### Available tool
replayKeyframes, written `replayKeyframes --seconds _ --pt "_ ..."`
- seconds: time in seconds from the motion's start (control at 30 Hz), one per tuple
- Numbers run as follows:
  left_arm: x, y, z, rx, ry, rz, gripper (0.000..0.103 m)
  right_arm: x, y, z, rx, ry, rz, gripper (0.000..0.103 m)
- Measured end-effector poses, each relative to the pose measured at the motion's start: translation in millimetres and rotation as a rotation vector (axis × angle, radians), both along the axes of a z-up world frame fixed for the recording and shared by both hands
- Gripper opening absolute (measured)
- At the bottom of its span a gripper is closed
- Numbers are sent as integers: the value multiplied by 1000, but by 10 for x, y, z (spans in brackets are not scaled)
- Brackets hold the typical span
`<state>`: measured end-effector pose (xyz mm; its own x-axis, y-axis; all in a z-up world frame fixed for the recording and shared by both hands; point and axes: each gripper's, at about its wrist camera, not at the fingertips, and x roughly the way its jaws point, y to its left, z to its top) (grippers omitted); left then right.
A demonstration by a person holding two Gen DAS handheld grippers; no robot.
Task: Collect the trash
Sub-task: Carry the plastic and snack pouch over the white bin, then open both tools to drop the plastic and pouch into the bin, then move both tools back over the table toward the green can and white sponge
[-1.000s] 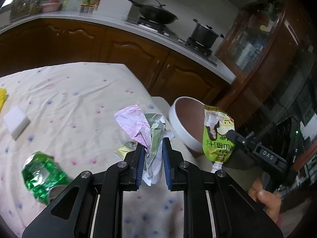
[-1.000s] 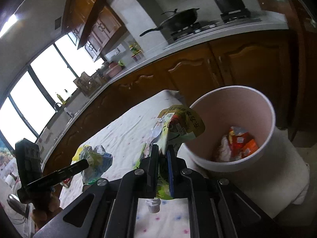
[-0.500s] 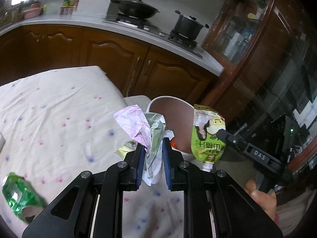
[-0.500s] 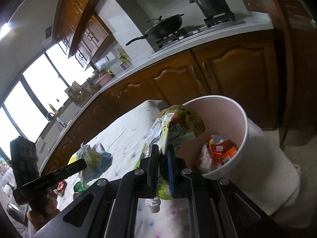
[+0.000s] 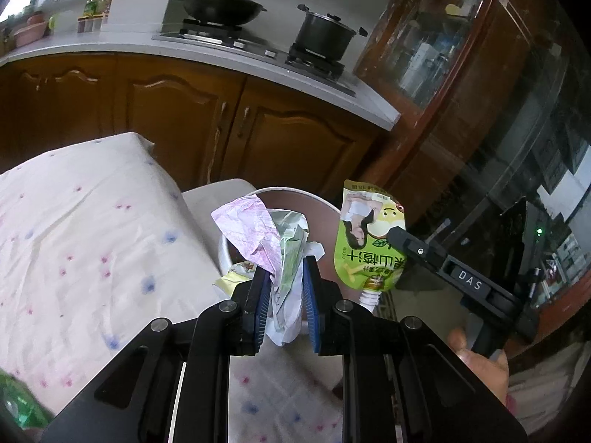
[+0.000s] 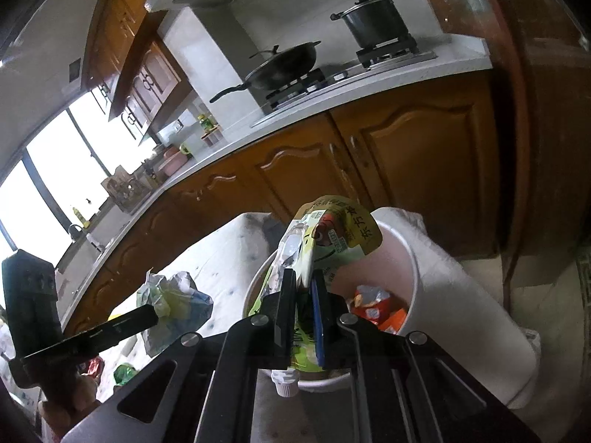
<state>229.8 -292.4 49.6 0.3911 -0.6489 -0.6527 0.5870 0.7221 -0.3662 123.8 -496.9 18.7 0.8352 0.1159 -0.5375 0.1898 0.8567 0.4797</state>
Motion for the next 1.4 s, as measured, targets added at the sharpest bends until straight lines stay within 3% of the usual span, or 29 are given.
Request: replayKeyframes --seconds 0.87,0.93,1.0,1.1,1.23,1.3,1.4 --pt "376 -720 -555 122 111 -63 20 356 -154 -368 -12 121 21 9" --pt "377 -733 -564 122 115 -73 24 360 -171 -390 5 127 21 13" --pt "369 -725 -560 125 111 -70 38 364 -211 -408 28 131 16 19" --pt "362 -679 -558 118 108 -61 42 329 -232 -404 35 121 5 35" --pt "351 -574 -567 104 123 -47 44 270 -251 -374 50 104 -7 45" --pt "316 -494 -550 95 124 -33 48 249 -251 -351 54 94 -9 60" --pt "258 -349 -521 85 122 -9 55 188 -234 -307 60 73 -14 75"
